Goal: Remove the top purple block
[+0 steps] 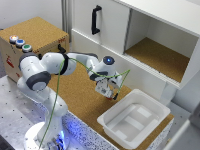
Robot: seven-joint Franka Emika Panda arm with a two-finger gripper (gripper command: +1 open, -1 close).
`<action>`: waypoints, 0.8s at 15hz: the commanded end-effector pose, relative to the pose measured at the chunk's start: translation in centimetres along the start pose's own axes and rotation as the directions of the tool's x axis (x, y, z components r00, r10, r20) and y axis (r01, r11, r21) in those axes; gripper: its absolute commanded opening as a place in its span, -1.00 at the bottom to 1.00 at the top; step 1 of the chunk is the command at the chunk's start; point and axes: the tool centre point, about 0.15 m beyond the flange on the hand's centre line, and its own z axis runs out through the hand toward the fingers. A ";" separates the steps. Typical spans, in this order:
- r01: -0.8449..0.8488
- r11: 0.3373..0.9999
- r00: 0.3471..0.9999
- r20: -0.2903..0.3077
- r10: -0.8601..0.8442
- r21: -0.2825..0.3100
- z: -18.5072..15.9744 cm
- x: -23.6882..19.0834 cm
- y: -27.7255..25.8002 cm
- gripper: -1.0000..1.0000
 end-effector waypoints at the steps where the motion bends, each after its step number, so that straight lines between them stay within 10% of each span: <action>1: 0.012 0.986 0.994 0.111 0.006 -0.164 0.2 1.8 -0.6 1.00; 2: -0.013 0.991 0.995 0.094 0.026 -0.136 0.8 1.9 0.1 -1.00; 12: -0.114 0.991 0.975 0.184 0.125 -0.070 2.8 1.7 2.3 -1.00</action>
